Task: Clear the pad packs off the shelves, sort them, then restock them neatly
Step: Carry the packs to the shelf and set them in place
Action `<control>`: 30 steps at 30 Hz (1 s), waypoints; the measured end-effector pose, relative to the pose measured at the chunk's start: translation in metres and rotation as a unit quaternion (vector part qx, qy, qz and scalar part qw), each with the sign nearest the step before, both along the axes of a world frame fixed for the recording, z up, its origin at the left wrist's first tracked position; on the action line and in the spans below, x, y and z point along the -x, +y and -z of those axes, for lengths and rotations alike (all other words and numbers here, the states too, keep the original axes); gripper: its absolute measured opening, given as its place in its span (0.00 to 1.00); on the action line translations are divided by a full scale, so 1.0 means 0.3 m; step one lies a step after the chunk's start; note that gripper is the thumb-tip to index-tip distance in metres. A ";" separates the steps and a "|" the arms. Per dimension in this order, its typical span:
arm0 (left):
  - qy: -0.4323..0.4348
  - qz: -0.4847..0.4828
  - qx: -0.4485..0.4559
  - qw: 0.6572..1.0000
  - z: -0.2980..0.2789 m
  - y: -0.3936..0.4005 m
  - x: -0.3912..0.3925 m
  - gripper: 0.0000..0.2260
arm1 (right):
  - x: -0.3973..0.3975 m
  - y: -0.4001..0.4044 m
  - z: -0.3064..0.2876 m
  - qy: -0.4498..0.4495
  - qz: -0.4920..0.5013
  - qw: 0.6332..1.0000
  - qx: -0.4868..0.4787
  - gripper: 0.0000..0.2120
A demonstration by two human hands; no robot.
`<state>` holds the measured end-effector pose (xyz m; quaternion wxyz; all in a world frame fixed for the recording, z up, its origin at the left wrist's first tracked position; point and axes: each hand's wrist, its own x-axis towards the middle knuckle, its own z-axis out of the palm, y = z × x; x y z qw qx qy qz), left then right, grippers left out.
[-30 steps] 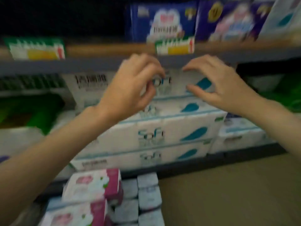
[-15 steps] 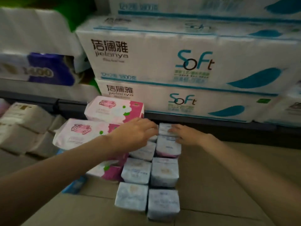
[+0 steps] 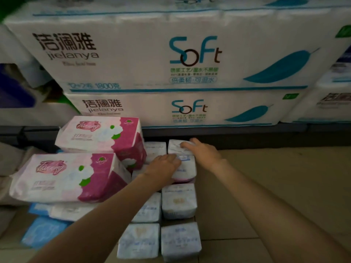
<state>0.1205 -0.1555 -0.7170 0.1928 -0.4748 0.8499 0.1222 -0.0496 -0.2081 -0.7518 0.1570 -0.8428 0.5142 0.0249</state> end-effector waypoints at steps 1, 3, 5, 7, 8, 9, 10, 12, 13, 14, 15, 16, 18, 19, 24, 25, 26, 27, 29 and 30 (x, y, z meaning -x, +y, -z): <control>-0.001 -0.006 0.009 1.000 0.003 0.000 0.004 0.29 | -0.006 -0.003 0.004 0.005 0.008 1.000 0.012 0.20; -0.022 -0.008 0.020 1.000 0.007 -0.004 0.015 0.29 | -0.006 -0.001 0.008 0.013 0.029 0.999 0.031 0.21; -0.055 -0.003 0.033 0.998 0.009 -0.008 0.026 0.31 | 0.032 0.013 0.007 0.032 0.058 0.996 0.052 0.22; -0.074 -0.004 0.046 0.996 0.018 -0.014 0.032 0.33 | 0.104 0.030 -0.023 0.048 0.093 0.993 0.047 0.20; -0.076 -0.003 0.057 0.995 0.021 -0.016 0.034 0.34 | 0.141 0.036 -0.048 0.034 0.108 0.993 0.025 0.19; -0.076 -0.002 0.066 0.995 0.018 -0.018 0.039 0.34 | 0.174 0.043 -0.079 0.002 0.118 0.993 -0.004 0.17; -0.069 -0.001 0.075 0.995 0.012 -0.019 0.045 0.35 | 0.200 0.053 -0.118 -0.036 0.124 0.991 -0.033 0.16; -0.038 -0.001 0.078 0.996 -0.024 -0.030 0.066 0.35 | 0.237 0.065 -0.207 -0.078 0.119 0.988 -0.054 0.14; -0.019 0.000 0.071 0.997 -0.056 -0.043 0.076 0.34 | 0.254 0.066 -0.256 -0.086 0.115 0.988 -0.050 0.14; 0.005 -0.005 0.056 0.998 -0.093 -0.059 0.081 0.32 | 0.271 0.066 -0.307 -0.090 0.115 0.988 -0.044 0.14; 0.037 -0.017 0.034 0.999 -0.142 -0.078 0.082 0.29 | 0.287 0.067 -0.365 -0.097 0.116 0.988 -0.036 0.14; 0.080 -0.033 0.007 0.996 -0.201 -0.096 0.078 0.27 | 0.303 0.065 -0.426 -0.109 0.121 0.986 -0.029 0.13; 0.171 -0.050 -0.046 0.983 -0.346 -0.128 0.064 0.24 | 0.332 0.069 -0.569 -0.158 0.132 0.979 -0.008 0.11; 0.213 -0.052 -0.071 0.973 -0.430 -0.139 0.054 0.22 | 0.341 0.075 -0.647 -0.189 0.135 0.973 0.008 0.11; 0.459 -0.072 -0.146 0.873 -0.905 -0.115 -0.070 0.21 | 0.311 0.105 -1.076 -0.385 0.123 0.913 0.059 0.10; 0.504 -0.068 -0.141 0.849 -0.990 -0.106 -0.100 0.21 | 0.292 0.107 -1.159 -0.416 0.108 0.900 0.075 0.10; 0.545 -0.065 -0.126 0.826 -1.071 -0.098 -0.131 0.21 | 0.269 0.106 -1.238 -0.443 0.086 0.887 0.096 0.10; 0.583 -0.062 -0.104 0.803 -1.149 -0.092 -0.160 0.20 | 0.241 0.105 -1.319 -0.464 0.062 0.876 0.115 0.10; 0.647 -0.058 -0.060 0.758 -1.299 -0.079 -0.210 0.18 | 0.180 0.104 -1.470 -0.495 0.014 0.856 0.147 0.10; 0.671 -0.058 -0.038 0.738 -1.370 -0.072 -0.234 0.17 | 0.148 0.103 -1.540 -0.510 -0.006 0.845 0.164 0.10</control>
